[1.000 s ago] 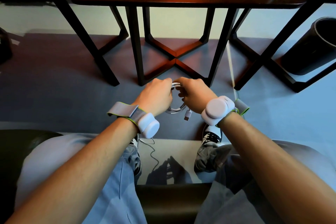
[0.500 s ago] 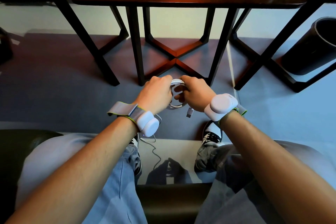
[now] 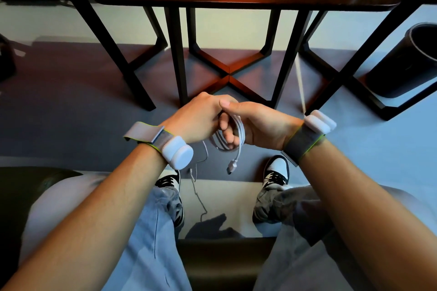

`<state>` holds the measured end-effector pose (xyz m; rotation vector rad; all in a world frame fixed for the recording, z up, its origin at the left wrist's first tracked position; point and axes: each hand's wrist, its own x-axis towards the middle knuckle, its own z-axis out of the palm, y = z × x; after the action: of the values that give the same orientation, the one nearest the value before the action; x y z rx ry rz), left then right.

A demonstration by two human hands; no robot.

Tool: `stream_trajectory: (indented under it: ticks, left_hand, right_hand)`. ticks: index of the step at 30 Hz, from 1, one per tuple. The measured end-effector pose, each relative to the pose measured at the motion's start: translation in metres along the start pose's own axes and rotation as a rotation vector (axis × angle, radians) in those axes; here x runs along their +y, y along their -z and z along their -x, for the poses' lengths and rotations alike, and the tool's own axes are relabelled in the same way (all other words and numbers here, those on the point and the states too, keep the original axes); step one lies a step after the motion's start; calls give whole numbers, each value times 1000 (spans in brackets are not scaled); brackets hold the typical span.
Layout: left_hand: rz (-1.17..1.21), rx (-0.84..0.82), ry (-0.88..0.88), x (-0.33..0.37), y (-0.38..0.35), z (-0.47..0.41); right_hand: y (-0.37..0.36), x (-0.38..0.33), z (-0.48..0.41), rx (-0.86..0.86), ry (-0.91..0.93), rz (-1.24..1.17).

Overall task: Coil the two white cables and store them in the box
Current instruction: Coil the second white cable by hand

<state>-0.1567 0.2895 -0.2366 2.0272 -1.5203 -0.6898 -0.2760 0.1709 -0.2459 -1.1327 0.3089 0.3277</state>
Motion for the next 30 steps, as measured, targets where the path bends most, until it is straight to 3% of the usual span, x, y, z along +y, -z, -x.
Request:
stream_trajectory:
  ticks: [5, 11, 18, 24, 30]
  left_hand:
    - [47, 95, -19, -5, 1, -1]
    - [27, 163, -261, 4, -10, 3]
    - [260, 199, -125, 1, -16, -4]
    - [279, 254, -95, 0, -28, -10]
    - [584, 213, 89, 10, -31, -13]
  right_hand:
    - [-6, 8, -1, -126, 88, -268]
    - [-7, 5, 4, -250, 11, -169]
    - [-8, 7, 6, -234, 83, -340]
    - [-8, 0, 8, -252, -25, -451]
    - [-7, -5, 9, -292, -20, -608]
